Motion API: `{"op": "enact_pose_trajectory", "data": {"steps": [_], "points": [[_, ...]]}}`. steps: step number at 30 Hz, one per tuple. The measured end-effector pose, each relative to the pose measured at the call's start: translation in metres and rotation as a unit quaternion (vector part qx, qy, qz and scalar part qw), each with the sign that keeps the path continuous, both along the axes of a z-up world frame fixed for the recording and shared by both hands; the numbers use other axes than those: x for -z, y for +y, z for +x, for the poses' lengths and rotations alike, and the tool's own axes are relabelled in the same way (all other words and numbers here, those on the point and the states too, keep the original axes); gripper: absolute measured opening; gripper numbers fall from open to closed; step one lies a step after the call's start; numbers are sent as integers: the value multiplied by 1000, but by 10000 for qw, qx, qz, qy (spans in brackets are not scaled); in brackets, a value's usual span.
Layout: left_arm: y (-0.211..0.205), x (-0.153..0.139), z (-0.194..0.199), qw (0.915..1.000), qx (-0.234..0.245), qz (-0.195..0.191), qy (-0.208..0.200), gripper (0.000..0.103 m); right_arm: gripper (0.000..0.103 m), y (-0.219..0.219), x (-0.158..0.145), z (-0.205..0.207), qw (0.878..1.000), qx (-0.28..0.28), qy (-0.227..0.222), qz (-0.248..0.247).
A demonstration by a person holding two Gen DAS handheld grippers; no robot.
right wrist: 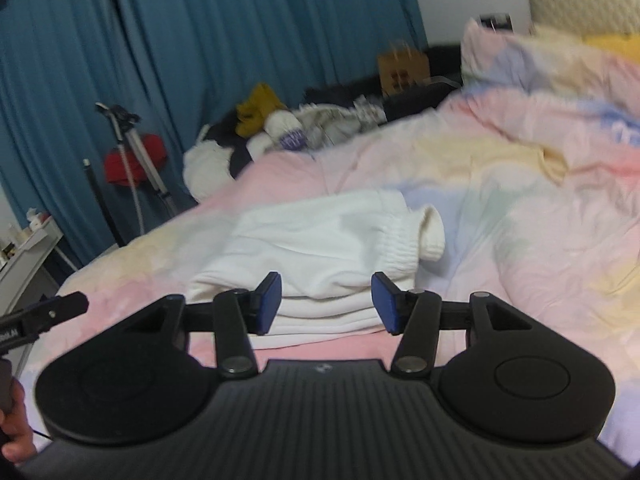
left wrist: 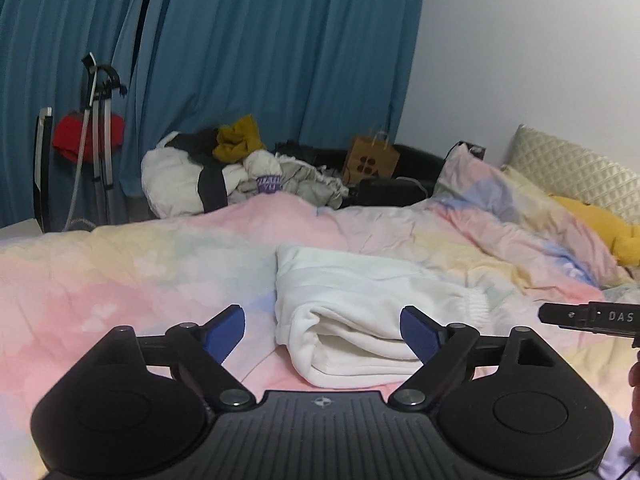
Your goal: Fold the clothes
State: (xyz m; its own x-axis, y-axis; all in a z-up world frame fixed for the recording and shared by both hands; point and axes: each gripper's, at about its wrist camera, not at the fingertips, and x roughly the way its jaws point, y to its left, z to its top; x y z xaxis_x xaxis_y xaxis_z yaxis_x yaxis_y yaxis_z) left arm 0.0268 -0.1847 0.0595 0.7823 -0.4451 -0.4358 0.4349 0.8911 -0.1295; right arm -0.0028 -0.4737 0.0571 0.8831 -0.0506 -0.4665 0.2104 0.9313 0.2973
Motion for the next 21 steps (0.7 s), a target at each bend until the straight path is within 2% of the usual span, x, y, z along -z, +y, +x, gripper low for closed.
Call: {"op": "enact_pose_trajectory", "data": {"steps": [1, 2, 8, 11, 13, 14, 17, 21], "points": [[4, -5, -10, 10000, 18, -49, -30, 99, 53, 7, -5, -7, 10000, -25, -56, -68], [8, -9, -19, 9999, 62, -90, -65, 103, 53, 14, -9, -14, 9998, -50, -107, -134], [24, -19, -66, 9995, 57, 20, -322, 103, 57, 50, -14, -37, 9978, -5, -360, -554], [36, -16, -79, 9996, 8, -61, -293, 103, 70, 62, -6, -42, 9972, -29, -417, -613], [40, -13, -82, 9996, -46, -44, -282, 103, 90, 67, 2, -43, 9971, -60, -461, -597], [41, -11, -83, 9996, -70, -3, -284, 103, 93, 69, 7, -42, 9971, -44, -443, -615], [40, -5, -83, 9991, -124, 237, -327, 103, 93, 77, 18, -36, 9967, 0, -288, -755], [36, 3, -80, 9989, -131, 352, -284, 103, 93, 86, 27, -35, 9951, -23, -340, -933]]}}
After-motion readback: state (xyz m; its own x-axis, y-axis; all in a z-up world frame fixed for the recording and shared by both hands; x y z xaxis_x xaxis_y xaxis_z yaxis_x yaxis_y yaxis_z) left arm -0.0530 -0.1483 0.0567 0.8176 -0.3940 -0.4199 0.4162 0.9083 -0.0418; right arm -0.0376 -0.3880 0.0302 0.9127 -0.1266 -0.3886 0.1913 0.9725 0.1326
